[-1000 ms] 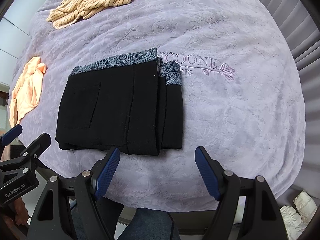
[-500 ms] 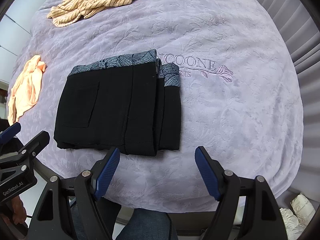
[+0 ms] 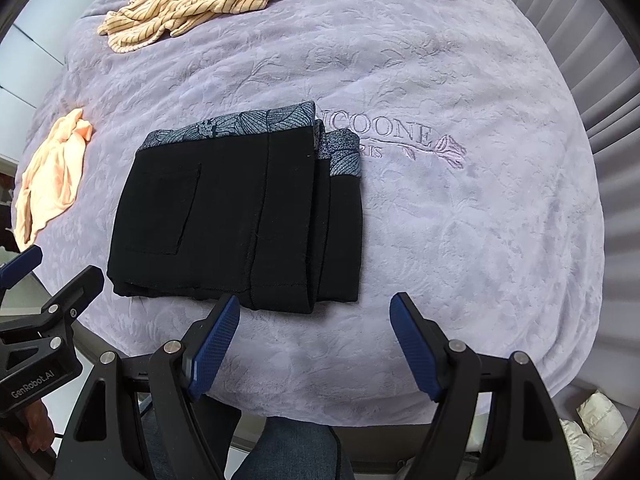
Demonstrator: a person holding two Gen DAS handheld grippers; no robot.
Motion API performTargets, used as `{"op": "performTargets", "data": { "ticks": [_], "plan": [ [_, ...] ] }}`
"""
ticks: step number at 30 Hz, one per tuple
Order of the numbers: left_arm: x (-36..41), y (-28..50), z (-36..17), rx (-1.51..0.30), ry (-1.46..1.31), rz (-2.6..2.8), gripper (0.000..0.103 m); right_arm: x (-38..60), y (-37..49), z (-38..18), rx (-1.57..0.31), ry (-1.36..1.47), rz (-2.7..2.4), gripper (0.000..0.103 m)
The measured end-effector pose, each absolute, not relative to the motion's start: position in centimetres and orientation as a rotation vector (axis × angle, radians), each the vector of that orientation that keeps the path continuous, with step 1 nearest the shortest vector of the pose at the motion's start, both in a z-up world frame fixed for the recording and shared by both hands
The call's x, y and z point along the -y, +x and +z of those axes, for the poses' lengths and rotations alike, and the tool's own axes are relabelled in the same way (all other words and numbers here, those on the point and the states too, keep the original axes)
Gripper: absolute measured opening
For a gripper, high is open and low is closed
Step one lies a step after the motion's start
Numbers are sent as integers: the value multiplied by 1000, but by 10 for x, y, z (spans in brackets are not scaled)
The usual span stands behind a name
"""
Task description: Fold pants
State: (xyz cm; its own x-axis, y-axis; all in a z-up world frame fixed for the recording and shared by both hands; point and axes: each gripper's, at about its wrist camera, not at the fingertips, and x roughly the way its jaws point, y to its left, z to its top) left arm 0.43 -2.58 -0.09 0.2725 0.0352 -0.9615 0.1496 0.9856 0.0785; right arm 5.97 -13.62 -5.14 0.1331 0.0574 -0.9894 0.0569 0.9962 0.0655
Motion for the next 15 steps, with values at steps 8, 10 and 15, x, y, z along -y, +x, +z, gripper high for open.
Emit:
{"op": "performTargets", "data": {
  "ticks": [8,10,15],
  "plan": [
    [26,4,-2,-1296,169,-75,103,132,65,-49,-1430,60,10,80],
    [26,4,-2,-1295,169,-74,103,131,64,-50,-1434,59,14,80],
    [25,4,-3,-1299,166,-76,103,131,64,-51,-1436,63,16,80]
  ]
}}
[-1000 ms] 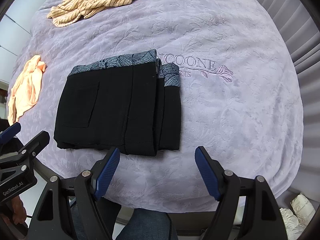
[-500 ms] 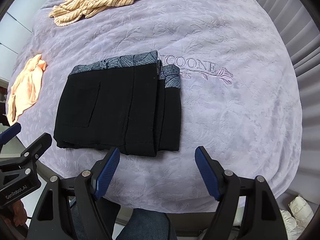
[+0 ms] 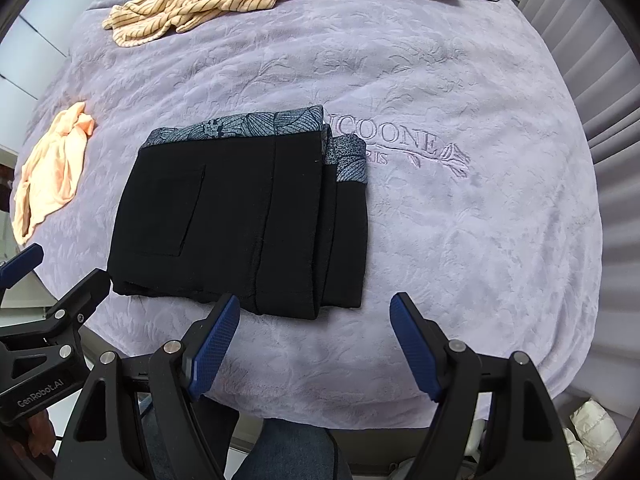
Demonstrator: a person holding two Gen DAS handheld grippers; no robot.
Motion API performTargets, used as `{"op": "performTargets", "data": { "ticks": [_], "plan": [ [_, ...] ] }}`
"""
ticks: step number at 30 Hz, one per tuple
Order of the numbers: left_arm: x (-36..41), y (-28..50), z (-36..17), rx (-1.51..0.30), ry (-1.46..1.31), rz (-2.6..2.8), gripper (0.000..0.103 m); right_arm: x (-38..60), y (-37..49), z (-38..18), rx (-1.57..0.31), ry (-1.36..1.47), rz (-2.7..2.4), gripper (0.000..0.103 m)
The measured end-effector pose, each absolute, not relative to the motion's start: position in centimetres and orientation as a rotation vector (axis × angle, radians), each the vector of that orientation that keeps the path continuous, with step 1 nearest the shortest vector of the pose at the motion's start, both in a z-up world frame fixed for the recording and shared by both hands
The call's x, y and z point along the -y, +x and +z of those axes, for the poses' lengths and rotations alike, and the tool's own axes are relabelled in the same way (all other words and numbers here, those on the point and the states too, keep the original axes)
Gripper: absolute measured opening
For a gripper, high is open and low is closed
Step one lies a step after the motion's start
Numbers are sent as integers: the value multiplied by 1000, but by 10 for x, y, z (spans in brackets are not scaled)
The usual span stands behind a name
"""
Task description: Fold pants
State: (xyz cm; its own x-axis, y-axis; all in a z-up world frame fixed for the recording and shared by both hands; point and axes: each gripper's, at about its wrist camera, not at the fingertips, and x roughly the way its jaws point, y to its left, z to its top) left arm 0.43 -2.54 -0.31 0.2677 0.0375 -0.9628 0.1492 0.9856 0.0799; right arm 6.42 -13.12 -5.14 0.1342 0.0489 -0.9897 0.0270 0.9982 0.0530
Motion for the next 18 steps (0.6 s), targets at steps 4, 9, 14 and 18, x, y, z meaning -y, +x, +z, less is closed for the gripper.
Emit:
{"op": "performTargets", "data": {
  "ticks": [4,9,14,18],
  "plan": [
    [24,6,-4,-1301,162,-72,103,132,64,-52,-1438,63,16,81],
    [23,8,-4,-1303,151,-66,103,133,65,-53,-1442,65,12,80],
    [21,11,-4,-1300,131,-58,103,133,65,-53,-1442,66,11,81],
    [20,11,2,-1266,82,-88,103,133,66,-53,-1443,67,9,81]
  ]
}}
